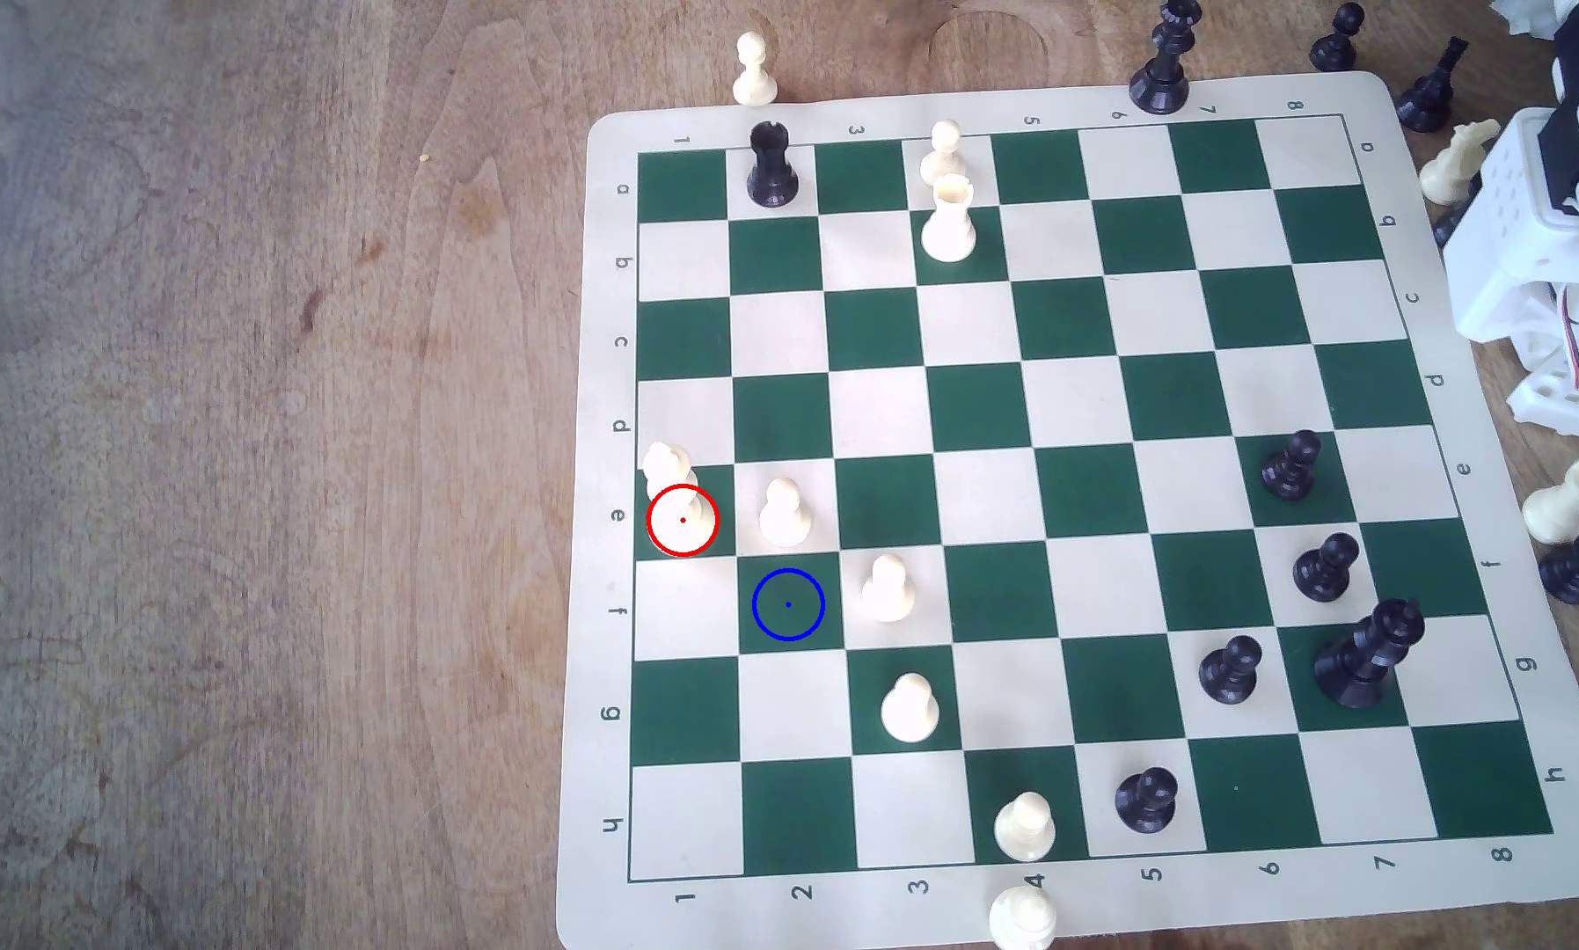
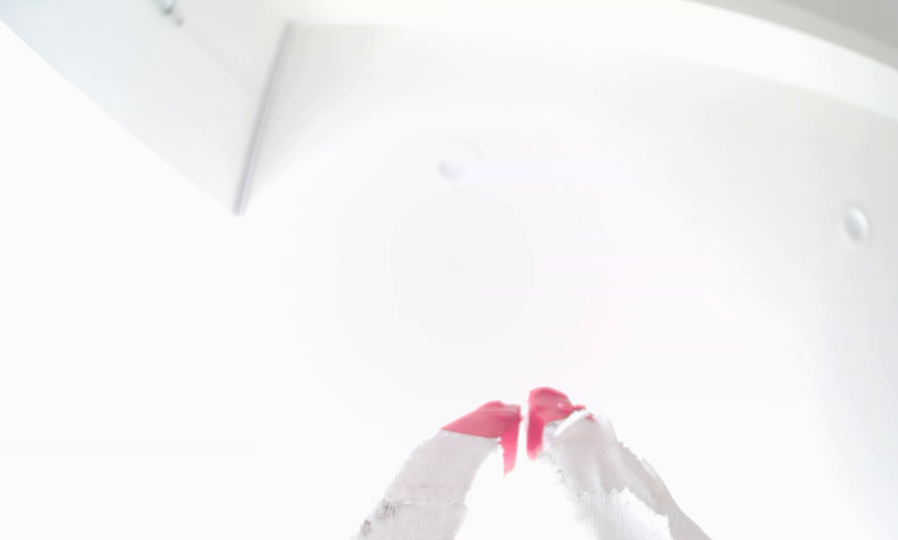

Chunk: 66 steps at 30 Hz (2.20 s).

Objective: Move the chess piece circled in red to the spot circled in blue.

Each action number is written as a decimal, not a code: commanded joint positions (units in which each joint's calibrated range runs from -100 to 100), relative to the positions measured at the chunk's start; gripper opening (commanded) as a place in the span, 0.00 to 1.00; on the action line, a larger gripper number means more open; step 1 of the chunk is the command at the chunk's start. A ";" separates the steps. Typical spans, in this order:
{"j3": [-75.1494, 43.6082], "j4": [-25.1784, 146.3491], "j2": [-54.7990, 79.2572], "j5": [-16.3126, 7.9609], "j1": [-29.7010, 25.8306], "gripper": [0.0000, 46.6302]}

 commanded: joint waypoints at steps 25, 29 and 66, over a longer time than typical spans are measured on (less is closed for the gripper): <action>0.90 22.73 -0.28 0.00 -9.23 0.00; 0.81 44.35 -0.20 7.08 -11.50 0.00; -73.35 145.66 56.17 -1.86 -13.38 0.26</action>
